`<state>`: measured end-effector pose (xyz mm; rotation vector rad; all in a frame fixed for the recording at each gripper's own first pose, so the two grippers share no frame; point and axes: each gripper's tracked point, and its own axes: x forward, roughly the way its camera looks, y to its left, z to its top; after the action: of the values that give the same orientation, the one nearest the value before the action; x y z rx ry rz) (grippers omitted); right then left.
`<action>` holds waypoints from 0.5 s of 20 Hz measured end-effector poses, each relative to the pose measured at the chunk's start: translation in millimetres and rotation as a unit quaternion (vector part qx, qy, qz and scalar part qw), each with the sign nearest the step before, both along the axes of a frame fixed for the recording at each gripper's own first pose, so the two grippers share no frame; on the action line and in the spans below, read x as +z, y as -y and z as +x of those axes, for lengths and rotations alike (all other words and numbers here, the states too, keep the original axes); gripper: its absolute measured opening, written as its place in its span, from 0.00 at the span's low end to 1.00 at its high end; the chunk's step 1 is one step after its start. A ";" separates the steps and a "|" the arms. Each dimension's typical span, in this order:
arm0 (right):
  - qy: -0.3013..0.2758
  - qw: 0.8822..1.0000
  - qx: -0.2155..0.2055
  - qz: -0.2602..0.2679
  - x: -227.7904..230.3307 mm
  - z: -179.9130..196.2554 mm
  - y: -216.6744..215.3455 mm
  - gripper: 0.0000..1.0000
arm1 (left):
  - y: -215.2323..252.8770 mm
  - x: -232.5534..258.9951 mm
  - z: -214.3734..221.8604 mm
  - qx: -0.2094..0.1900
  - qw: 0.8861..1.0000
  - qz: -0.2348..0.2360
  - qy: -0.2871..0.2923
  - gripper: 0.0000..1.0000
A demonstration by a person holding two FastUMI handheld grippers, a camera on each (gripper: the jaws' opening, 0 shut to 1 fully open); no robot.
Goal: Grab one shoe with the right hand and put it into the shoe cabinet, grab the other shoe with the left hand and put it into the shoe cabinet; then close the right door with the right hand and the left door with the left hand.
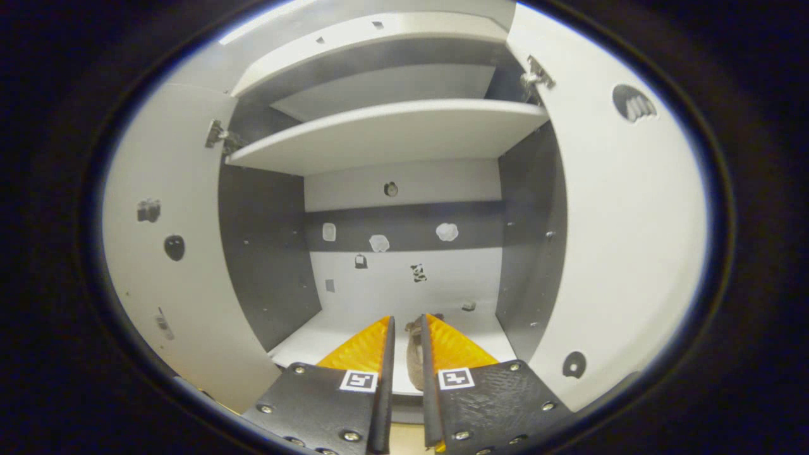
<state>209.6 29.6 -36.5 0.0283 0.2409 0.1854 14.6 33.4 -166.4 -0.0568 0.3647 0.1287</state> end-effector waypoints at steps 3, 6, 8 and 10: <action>0.025 1.000 -0.002 0.002 25.9 -29.1 4.5 0.20 | 9.7 -58.7 10.0 -0.028 0.999 -0.006 -0.044 0.96; 0.040 0.999 -0.003 0.009 42.4 -56.9 11.8 0.20 | 20.4 -124.0 10.6 -0.054 0.993 -0.020 -0.100 0.96; 0.053 0.999 -0.011 0.007 55.1 -69.4 20.0 0.38 | 19.3 -165.0 12.3 -0.068 0.987 -0.028 -0.143 0.96; 0.064 0.998 -0.014 0.005 65.9 -79.8 24.5 0.51 | 21.5 -203.3 3.3 -0.081 0.980 -0.035 -0.177 0.97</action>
<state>129.8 5.1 29.4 0.0300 0.1123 0.1601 17.9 11.9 -369.7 -0.0738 0.7280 -0.0373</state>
